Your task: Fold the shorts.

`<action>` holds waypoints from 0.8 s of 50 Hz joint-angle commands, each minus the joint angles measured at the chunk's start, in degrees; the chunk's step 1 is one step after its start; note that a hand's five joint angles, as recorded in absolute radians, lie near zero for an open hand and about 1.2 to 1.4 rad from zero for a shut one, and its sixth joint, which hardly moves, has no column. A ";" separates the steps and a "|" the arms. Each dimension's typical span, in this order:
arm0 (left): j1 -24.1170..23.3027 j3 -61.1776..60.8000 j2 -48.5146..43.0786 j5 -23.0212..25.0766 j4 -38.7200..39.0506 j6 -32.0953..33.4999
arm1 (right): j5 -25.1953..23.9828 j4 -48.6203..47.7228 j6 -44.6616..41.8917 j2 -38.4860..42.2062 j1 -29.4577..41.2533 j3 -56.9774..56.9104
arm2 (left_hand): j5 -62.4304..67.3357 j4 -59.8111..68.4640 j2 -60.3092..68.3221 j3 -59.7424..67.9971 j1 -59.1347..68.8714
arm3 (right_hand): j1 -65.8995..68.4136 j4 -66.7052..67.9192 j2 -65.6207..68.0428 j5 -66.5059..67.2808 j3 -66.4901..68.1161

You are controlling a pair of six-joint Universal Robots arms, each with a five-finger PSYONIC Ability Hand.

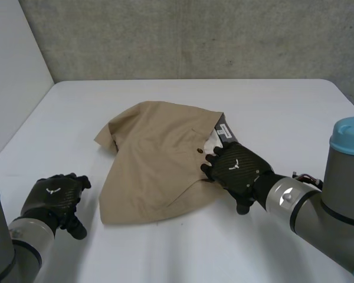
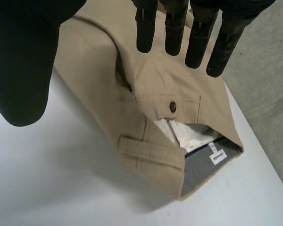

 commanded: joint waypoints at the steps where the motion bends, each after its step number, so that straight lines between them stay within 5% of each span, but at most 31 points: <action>1: 0.33 0.11 -4.39 3.42 -0.11 -0.25 | 0.64 -0.31 2.70 6.31 3.59 -6.60 | 2.83 3.19 3.17 3.04 3.38 | 5.49 3.93 3.27 4.19 4.53; 9: -0.02 0.63 -7.73 3.51 2.97 -0.34 | 3.27 -1.02 2.26 15.28 4.56 -12.84 | 0.47 0.83 0.81 0.68 1.03 | 10.21 8.64 7.99 8.91 9.25; 16: -0.46 1.77 -9.49 5.26 5.60 -0.25 | 6.79 -0.93 2.70 17.05 4.82 -16.44 | 0.47 0.83 0.81 0.68 1.03 | 64.41 62.84 62.19 63.11 63.45; 30: -5.56 7.92 -16.16 6.85 11.50 -0.42 | 12.15 -0.75 17.81 12.39 4.30 -17.24 | 0.47 0.83 0.81 0.68 1.03 | 64.49 62.92 62.27 63.18 63.52; 40: -7.49 12.06 -20.12 6.41 11.67 -1.91 | 12.42 -1.02 20.45 11.86 4.12 -16.36 | 3.32 3.68 3.65 3.52 3.87 | 64.49 62.92 62.27 63.18 63.52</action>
